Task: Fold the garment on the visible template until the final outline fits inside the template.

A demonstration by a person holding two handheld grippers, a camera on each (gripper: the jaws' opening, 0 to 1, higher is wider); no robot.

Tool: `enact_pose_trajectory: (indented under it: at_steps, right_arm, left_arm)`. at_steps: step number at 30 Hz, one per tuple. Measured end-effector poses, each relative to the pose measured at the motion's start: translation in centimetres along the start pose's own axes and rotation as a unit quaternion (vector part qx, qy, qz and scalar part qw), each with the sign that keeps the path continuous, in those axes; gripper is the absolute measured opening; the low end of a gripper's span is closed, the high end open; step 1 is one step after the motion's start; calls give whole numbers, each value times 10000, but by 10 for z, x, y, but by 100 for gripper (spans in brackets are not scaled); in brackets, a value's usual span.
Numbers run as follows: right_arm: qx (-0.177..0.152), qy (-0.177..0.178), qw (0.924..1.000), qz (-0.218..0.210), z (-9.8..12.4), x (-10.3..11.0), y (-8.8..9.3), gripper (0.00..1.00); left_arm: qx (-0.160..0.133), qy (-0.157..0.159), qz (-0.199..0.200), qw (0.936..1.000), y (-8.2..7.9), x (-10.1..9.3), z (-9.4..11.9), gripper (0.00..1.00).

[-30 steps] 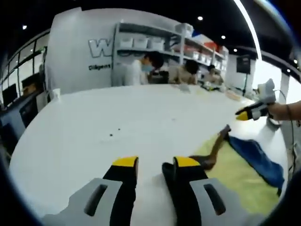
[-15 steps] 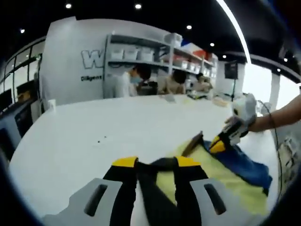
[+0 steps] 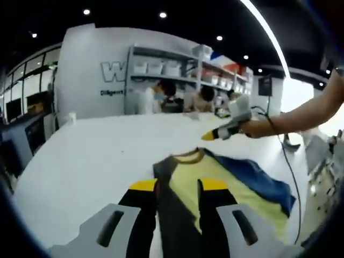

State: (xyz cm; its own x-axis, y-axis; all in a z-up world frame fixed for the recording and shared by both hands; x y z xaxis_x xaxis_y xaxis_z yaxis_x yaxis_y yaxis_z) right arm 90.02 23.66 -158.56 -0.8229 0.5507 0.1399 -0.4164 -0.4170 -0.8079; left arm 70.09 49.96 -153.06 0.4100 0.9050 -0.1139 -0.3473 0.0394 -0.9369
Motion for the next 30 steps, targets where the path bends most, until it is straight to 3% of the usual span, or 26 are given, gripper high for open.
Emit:
enact_pose_trajectory:
  at_steps: [3, 6, 8, 14, 17, 21, 30]
  right_arm:
    - [325, -363, 9988, -29, -15, 24, 9, 0]
    - [-31, -206, 9993, -314, -16, 35, 5, 0]
    - [-64, -216, 9995, -226, -11, 47, 9, 0]
    - [-196, 265, 9991, 259, 19, 84, 30, 0]
    - [-363, 540, 9978, 92, 37, 106, 44, 0]
    - [-402, 889, 9949, 263, 58, 128, 62, 2]
    - [-362, 1126, 9919, 460, 96, 171, 94, 12]
  left_arm:
    - [65, -60, 77, 9999, 6, -5, 11, 31]
    - [148, -102, 159, 9997, 15, -6, 21, 31]
    - [196, -107, 169, 9996, 23, -11, 29, 31]
    - [276, -33, 306, 9991, 36, -24, 41, 31]
    - [258, -18, 312, 9992, 40, -30, 46, 31]
    - [364, 52, 190, 9991, 51, -40, 54, 32]
    - [496, 188, 112, 9985, 62, -65, 79, 34]
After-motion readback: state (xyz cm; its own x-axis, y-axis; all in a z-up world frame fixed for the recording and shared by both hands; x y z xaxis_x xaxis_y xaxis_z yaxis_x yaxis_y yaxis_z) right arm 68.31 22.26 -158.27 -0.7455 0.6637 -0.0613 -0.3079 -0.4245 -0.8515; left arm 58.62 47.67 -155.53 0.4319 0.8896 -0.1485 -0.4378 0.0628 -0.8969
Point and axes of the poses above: the point that each gripper's makers call its tool centre point, and the gripper's own axes: z roughly backward along the fingers, x roughly to its left, y roughly out of its underside, the point moved 7 cm from there along z, roughly backward along the fingers, and after that the axes turned 1 degree about z, right-handed, at the moved point
